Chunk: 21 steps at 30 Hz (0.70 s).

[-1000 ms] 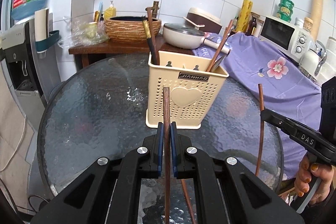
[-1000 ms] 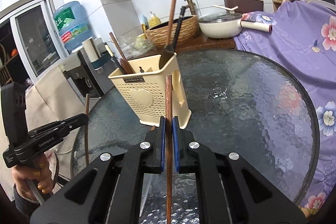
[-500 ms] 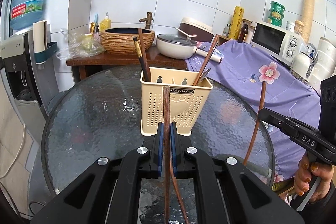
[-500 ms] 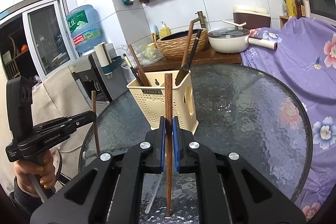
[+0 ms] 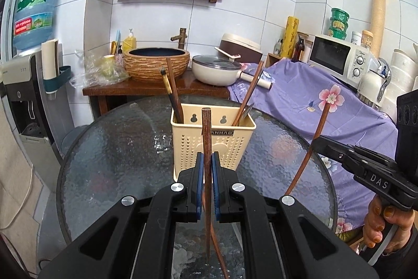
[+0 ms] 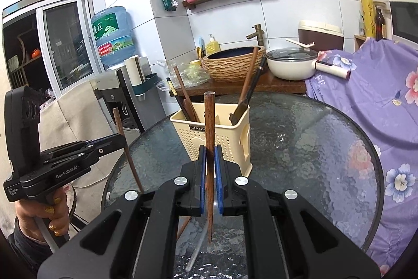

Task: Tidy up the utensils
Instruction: 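Lift both brown chopsticks up toward the cream basket, then lower both chopsticks into the cream basket and open both tools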

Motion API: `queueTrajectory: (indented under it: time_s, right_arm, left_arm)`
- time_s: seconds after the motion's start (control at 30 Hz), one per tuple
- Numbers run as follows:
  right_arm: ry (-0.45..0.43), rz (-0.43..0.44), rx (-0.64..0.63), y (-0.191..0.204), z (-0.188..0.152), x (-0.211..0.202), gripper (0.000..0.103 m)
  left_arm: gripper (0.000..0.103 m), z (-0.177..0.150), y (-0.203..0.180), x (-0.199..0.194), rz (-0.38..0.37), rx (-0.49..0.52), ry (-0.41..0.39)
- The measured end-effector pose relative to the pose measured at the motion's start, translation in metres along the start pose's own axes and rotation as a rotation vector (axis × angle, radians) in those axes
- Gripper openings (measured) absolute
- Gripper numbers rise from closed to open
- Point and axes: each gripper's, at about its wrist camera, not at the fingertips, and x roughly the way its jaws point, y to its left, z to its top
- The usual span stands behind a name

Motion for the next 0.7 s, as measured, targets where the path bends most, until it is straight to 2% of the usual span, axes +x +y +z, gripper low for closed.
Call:
queueTrajectory:
  time_s: [0.4,0.57,0.7]
  right_arm:
    - [-0.031,0.004,-0.062,0.021,0.043,0.0,0.007]
    - [-0.056,0.006,-0.054,0.025,0.071,0.001,0.007]
    - [-0.097,-0.008,-0.05,0.026,0.102,0.002,0.007]
  left_arm:
    - [0.006,0.041,-0.007,0.002,-0.027,-0.011,-0.033]
    - [0.006,0.069,-0.007,-0.003,-0.023,-0.016,-0.069]
    - [0.006,0.097,-0.006,-0.012,0.005,-0.021,-0.128]
